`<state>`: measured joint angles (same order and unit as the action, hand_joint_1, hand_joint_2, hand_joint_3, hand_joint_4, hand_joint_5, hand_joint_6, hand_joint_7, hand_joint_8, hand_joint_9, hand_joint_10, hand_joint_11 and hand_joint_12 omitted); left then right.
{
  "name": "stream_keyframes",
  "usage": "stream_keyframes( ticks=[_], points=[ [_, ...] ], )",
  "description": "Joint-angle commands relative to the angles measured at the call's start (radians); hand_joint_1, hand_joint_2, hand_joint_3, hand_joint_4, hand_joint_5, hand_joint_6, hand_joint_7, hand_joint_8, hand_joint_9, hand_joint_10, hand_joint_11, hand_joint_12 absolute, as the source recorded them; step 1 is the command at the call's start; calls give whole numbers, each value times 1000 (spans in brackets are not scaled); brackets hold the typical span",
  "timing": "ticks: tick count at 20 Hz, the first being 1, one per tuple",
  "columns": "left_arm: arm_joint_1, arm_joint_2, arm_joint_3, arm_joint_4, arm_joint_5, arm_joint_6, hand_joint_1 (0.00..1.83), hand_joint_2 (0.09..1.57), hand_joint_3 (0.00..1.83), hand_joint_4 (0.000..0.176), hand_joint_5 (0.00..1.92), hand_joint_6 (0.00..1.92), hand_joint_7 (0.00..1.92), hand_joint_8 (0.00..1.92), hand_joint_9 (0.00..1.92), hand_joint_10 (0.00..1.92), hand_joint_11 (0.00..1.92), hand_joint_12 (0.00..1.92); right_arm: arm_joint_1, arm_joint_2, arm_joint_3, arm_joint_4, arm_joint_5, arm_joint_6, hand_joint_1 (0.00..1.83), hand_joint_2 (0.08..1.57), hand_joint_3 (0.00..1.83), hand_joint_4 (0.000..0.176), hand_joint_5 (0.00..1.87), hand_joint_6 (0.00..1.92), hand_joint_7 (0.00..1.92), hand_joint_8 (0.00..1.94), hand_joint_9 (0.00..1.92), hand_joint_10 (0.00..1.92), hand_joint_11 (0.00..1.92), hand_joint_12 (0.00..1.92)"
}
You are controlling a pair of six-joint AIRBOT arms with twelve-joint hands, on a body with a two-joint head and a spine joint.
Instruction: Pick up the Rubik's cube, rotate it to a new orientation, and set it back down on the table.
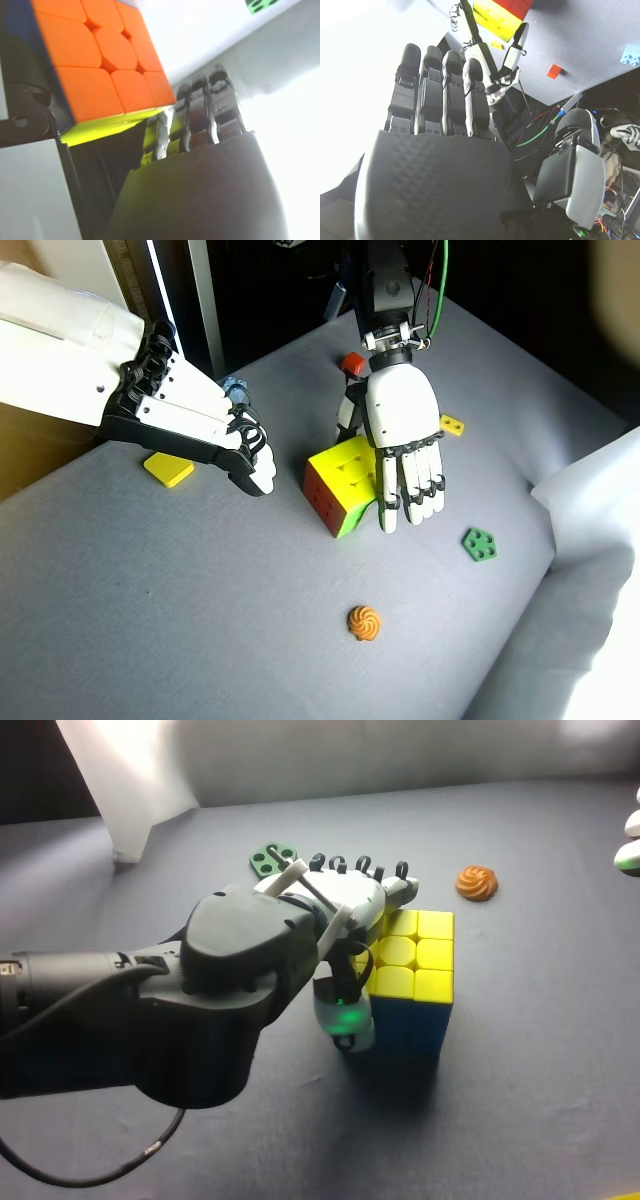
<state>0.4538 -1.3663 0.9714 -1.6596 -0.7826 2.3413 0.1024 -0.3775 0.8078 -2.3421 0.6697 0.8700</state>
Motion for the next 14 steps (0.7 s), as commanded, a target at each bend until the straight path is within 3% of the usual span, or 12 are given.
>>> stream_keyframes(
  ticks=[1, 5, 10, 14],
  points=[
    [-13, -7, 5, 50, -22, 4, 1243, 816, 2, 176, 31, 8, 0, 0, 0, 0, 0, 0, 11, 0, -4, 50, -62, -2, 171, 892, 0, 0, 356, 1, 326, 2, 273, 3, 0, 668],
    [-18, -19, 18, 22, -23, 4, 1262, 821, 3, 176, 52, 12, 0, 0, 0, 0, 0, 0, 11, 0, -4, 50, -62, -3, 143, 907, 5, 0, 325, 0, 295, 1, 258, 0, 0, 672],
    [-15, -28, 33, 16, -23, 4, 1252, 821, 1, 176, 71, 14, 0, 0, 0, 0, 0, 0, 11, 0, -4, 50, -62, -3, 159, 897, 1, 0, 311, 0, 279, 0, 236, 0, 0, 537],
    [-9, -34, 40, 16, -23, 4, 1233, 811, 0, 176, 73, 12, 0, 0, 0, 0, 0, 0, 11, 0, -4, 50, -62, -3, 145, 904, 2, 0, 316, 1, 280, 1, 231, 1, 0, 577]
  ],
)
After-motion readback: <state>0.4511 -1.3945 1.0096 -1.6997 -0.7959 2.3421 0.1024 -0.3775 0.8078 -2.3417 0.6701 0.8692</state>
